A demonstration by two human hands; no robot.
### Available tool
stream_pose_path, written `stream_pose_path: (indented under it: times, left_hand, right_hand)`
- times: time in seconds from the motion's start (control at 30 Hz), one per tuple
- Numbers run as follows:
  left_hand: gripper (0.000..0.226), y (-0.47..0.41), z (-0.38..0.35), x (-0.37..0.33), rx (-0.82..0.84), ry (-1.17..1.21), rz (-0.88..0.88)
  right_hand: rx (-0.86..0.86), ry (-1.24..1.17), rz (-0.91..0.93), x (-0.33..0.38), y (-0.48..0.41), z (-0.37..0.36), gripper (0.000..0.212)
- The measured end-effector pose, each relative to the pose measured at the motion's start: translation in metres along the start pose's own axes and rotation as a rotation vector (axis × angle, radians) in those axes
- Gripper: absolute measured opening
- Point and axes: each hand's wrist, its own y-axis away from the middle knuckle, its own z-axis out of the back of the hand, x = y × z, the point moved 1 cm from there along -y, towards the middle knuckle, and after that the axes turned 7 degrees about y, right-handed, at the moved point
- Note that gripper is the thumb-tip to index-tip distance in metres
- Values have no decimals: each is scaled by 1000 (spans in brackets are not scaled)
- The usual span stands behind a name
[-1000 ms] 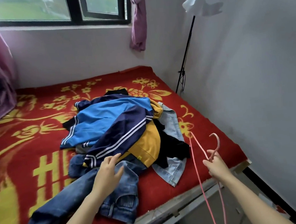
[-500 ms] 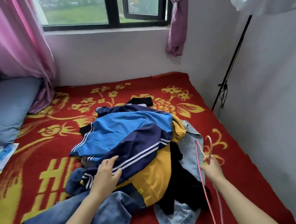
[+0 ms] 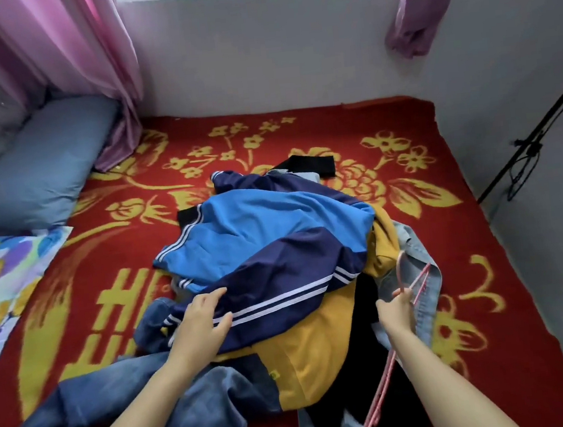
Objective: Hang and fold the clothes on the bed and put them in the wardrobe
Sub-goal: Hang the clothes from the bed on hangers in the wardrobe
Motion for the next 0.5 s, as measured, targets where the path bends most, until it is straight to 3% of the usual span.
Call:
stream_pose_path:
  times: [0.2, 0.5]
  left_hand:
    - [48, -28, 0, 7, -23, -7, 64]
    - [47, -40, -19, 34, -26, 34, 146]
  right_hand:
    - [80, -144, -130, 5, -35, -35, 25]
    - [171, -268, -144, 30, -85, -91, 34]
